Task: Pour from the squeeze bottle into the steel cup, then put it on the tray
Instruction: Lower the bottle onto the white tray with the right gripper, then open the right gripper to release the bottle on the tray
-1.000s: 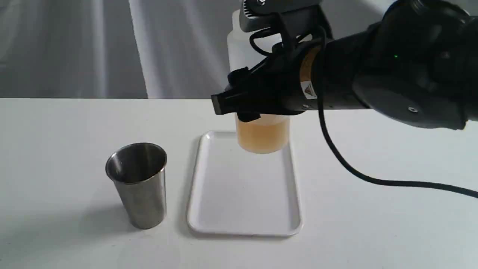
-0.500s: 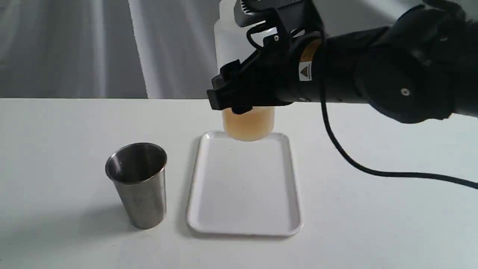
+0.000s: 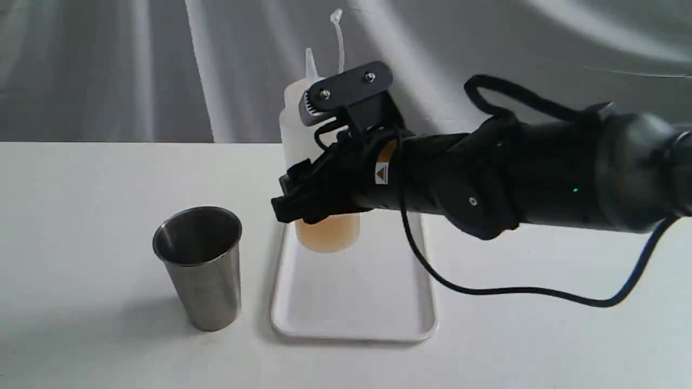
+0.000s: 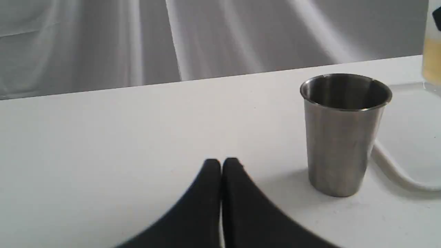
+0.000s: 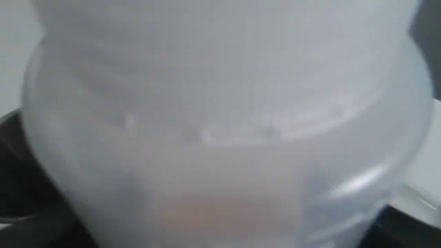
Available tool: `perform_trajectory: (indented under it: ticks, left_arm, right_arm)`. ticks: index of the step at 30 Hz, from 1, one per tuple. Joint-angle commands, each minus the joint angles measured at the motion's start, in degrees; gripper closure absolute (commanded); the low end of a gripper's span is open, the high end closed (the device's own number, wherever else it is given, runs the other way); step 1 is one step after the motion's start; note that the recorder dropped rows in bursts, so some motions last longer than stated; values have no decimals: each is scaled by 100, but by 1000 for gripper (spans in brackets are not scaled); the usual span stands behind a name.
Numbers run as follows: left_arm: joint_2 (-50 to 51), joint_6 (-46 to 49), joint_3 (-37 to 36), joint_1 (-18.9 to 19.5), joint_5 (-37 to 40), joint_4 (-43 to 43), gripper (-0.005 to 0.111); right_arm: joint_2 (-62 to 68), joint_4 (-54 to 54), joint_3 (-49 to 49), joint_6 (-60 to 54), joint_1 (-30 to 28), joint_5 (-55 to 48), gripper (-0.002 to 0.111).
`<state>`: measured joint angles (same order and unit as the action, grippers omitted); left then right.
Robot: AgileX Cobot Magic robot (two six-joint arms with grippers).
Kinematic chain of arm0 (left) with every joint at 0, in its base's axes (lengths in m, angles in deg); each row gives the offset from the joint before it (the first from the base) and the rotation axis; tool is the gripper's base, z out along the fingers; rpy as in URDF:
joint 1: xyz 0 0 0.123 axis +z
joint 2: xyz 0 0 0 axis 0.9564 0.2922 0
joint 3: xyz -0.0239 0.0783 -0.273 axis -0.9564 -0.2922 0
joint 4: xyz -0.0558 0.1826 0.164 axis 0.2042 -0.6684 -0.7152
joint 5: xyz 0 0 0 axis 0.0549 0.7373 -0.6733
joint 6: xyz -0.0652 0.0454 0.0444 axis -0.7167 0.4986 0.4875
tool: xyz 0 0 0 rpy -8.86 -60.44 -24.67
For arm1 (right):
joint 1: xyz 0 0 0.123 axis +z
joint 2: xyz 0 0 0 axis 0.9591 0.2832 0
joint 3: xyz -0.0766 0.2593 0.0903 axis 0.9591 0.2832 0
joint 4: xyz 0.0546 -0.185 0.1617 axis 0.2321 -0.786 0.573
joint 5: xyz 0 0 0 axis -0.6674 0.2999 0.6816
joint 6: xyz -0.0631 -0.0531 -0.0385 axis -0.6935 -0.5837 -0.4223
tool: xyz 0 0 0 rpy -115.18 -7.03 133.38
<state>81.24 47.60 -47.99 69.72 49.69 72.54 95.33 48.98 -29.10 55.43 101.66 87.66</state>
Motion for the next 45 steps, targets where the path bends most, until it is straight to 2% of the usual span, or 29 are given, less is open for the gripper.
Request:
perform_trajectory:
  ticks: [1, 9, 18, 33, 45]
  left_arm:
    - [-15, -18, -25, -33, -39, 4, 107]
    - [-15, -28, -25, -33, -39, 4, 107]
    - [-15, -12, -25, -33, -39, 4, 107]
    - [-15, -24, -25, -33, -39, 4, 107]
    - [-15, -15, -25, -33, -39, 4, 107]
  right_arm:
    - [214, 68, -4, -121, -25, 496, 98]
    - [750, 729, -4, -1070, -110, 1130, 98]
    - [990, 802, -4, -1096, -418, 1303, 98]
    - [1434, 1439, -4, -1474, -427, 1431, 98]
    - [1434, 1547, -4, -1672, -427, 1431, 98]
